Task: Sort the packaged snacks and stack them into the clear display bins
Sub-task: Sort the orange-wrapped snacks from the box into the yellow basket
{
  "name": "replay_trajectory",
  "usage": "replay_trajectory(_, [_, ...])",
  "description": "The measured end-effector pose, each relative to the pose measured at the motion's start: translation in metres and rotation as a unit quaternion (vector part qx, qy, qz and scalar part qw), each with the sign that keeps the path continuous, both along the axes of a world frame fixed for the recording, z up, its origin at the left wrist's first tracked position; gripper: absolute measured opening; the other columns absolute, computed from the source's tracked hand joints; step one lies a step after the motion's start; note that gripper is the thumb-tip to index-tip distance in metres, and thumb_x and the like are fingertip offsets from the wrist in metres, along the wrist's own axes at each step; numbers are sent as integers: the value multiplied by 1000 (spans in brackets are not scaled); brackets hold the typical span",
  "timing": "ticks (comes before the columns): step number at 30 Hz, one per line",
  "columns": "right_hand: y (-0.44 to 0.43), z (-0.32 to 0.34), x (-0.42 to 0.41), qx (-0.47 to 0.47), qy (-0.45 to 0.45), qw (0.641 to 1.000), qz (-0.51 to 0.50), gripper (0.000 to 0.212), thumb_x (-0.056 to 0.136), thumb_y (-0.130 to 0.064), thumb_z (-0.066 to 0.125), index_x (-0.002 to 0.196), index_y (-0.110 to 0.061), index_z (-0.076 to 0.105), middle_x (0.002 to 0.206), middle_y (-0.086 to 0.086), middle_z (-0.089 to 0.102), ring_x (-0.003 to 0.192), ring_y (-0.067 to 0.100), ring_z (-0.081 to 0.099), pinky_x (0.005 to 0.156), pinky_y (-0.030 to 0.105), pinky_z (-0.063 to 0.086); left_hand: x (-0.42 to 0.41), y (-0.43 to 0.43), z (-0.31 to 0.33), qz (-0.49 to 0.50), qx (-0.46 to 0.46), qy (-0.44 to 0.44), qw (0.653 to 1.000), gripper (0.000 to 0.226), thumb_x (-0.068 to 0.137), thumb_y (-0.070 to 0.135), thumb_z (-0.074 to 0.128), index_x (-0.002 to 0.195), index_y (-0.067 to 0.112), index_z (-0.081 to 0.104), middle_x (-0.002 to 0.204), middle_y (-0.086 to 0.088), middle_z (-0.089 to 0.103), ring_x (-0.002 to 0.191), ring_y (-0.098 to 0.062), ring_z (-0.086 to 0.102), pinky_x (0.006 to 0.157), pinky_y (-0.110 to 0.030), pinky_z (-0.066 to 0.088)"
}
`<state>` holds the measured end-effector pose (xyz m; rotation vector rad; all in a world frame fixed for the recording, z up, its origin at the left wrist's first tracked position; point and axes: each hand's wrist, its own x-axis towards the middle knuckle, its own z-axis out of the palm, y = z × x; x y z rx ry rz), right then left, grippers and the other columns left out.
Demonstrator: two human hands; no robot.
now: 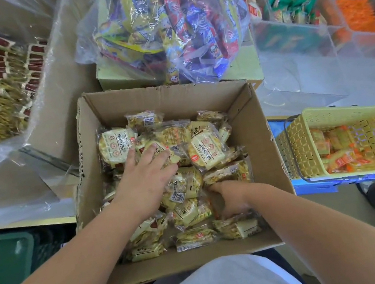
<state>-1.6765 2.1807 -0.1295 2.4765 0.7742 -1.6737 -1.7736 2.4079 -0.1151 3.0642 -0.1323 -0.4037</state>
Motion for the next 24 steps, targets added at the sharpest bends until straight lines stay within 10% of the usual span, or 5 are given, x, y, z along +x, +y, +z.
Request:
replay_trajectory(7, [18, -14, -31, 28, 36, 997, -60, 75, 92, -38, 71, 155, -18, 34, 144, 9, 55, 121, 29, 60, 103, 41, 50, 0, 0, -4, -2, 0, -8, 1000, 74, 80, 8, 74, 142, 34, 44, 167, -3, 24, 157, -34, 7, 120, -68, 2])
replay_trajectory(14, [14, -17, -33, 38, 70, 994, -69, 34, 88, -46, 74, 109, -22, 63, 105, 0, 65, 98, 22, 64, 81, 34, 52, 1, 0, -3, -2, -2, -1, 1000, 73, 82, 12, 74, 143, 36, 42, 168, -1, 22, 157, -32, 5, 121, -67, 4])
replay_trajectory(19, [18, -16, -34, 54, 108, 971, -206, 66, 86, -43, 77, 141, -20, 50, 128, 2, 63, 110, 22, 61, 93, 34, 50, 2, 2, 0, -7, -11, 1, 1000, 69, 86, 16, 72, 144, 36, 42, 168, -1, 22, 158, -31, 5, 121, -66, 2])
replay_trajectory(24, [28, -19, -38, 13, 80, 988, -133, 51, 85, -56, 73, 109, -10, 71, 103, 2, 68, 86, 16, 59, 73, 30, 45, 2, 4, 2, -9, -18, 11, 1000, 68, 87, 21, 73, 145, 36, 42, 168, 0, 22, 158, -30, 5, 121, -66, 3])
